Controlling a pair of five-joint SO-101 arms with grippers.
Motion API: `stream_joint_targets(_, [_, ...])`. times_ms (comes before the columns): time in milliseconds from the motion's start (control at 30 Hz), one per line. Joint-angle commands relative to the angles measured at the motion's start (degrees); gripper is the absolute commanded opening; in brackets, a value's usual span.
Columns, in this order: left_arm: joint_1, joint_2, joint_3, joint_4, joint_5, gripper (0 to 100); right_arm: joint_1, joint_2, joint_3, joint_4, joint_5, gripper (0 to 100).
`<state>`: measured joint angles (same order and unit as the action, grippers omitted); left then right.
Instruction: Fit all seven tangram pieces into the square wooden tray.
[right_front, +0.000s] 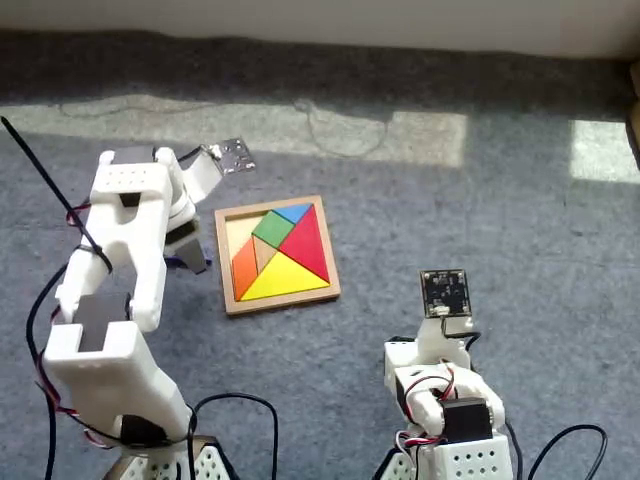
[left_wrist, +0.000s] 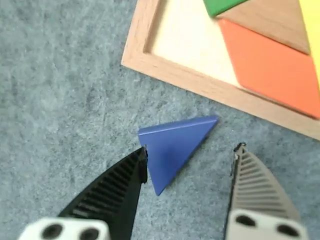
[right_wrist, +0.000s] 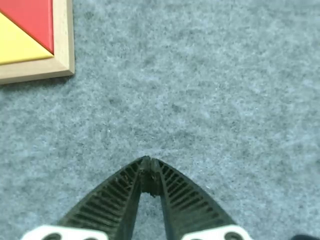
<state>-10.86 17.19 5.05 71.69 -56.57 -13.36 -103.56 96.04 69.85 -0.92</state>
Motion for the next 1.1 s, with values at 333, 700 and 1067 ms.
stream_joint_targets(333, [-0.31,13.23,-13.32,3.52,-3.87,28,0.66,-0.31,8.75,0.22,-0.35,0.9])
stream_joint_targets(700, [-1.10,14.11,-13.14,4.57,-3.43,17,0.66,-0.31,8.75,0.22,-0.35,0.9])
stream_joint_targets(1067, [-1.45,13.93,-13.58,14.15,-2.64,7,0.66,-0.31,8.75,0.22,-0.35,0.9])
